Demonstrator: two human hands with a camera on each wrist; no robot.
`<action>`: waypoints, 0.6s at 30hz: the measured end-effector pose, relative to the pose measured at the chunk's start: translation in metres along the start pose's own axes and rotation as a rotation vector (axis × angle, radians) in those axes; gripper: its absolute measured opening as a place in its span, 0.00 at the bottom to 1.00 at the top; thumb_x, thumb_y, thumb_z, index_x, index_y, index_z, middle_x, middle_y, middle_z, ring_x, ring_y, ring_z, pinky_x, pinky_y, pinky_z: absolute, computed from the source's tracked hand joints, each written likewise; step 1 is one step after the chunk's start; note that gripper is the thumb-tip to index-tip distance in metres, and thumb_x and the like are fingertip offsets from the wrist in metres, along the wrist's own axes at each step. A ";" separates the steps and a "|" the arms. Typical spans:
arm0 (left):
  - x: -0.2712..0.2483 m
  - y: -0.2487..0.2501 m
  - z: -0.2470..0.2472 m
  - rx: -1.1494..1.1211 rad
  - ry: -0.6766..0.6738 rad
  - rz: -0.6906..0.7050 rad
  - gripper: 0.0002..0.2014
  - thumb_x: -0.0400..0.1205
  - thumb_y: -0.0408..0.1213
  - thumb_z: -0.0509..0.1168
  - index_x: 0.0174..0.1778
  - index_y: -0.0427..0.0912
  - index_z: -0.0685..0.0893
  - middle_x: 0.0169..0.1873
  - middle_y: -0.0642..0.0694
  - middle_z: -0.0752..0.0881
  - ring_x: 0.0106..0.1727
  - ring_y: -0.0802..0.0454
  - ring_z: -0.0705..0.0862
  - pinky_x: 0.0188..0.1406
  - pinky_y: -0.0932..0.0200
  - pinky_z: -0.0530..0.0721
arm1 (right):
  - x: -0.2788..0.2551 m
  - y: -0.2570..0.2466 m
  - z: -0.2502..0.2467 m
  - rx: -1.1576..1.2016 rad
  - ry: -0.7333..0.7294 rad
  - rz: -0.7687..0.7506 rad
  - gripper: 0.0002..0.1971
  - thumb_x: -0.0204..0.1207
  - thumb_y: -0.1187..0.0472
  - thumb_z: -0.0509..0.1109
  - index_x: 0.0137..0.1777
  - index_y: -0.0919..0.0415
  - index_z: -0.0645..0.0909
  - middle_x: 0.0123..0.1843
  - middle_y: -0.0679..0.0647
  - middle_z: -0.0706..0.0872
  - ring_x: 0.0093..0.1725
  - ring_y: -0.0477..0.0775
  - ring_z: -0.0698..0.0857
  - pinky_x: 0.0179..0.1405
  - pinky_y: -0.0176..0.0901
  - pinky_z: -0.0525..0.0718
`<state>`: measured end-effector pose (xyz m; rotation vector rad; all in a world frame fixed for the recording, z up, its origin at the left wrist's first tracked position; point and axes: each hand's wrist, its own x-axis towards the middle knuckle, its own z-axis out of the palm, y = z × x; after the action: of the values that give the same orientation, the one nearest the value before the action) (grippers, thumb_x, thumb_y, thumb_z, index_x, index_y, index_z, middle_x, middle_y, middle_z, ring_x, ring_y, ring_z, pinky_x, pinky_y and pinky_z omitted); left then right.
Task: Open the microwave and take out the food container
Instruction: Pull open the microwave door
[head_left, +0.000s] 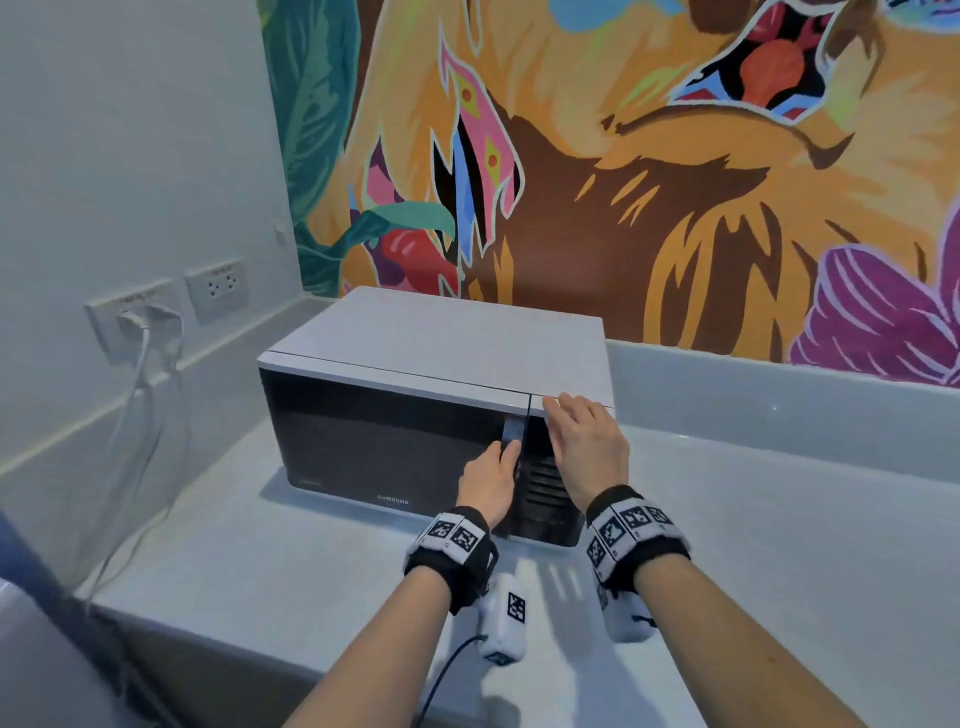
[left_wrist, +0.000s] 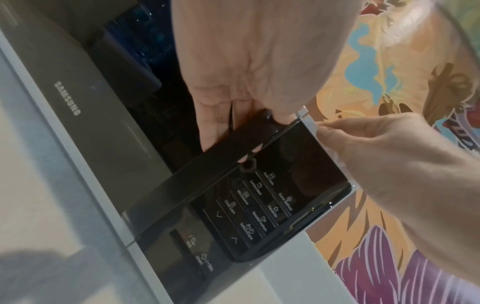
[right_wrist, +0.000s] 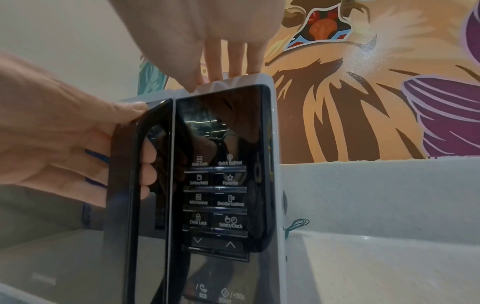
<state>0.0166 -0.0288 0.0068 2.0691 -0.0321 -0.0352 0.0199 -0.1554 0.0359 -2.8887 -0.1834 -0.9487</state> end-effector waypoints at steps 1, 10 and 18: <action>-0.002 -0.003 0.000 0.015 0.003 0.011 0.19 0.87 0.52 0.50 0.41 0.42 0.76 0.51 0.33 0.88 0.57 0.33 0.83 0.56 0.47 0.76 | 0.000 0.000 0.000 0.011 -0.002 -0.001 0.12 0.71 0.61 0.74 0.55 0.57 0.85 0.51 0.55 0.92 0.50 0.59 0.88 0.51 0.48 0.88; -0.040 -0.016 -0.029 0.093 -0.082 -0.001 0.23 0.86 0.53 0.50 0.37 0.39 0.75 0.38 0.41 0.84 0.50 0.38 0.82 0.49 0.48 0.73 | -0.002 -0.003 -0.006 0.043 -0.064 -0.010 0.16 0.80 0.57 0.61 0.64 0.62 0.79 0.61 0.61 0.86 0.60 0.64 0.81 0.65 0.56 0.78; -0.059 0.038 -0.027 0.635 0.321 0.417 0.23 0.86 0.42 0.51 0.77 0.39 0.69 0.75 0.39 0.74 0.78 0.41 0.71 0.78 0.45 0.69 | -0.024 -0.002 -0.020 0.163 -0.130 -0.070 0.20 0.77 0.65 0.62 0.70 0.61 0.75 0.71 0.62 0.78 0.71 0.63 0.74 0.73 0.59 0.70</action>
<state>-0.0421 -0.0211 0.0538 2.6297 -0.3095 0.6353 -0.0118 -0.1579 0.0377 -2.8094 -0.3562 -0.7188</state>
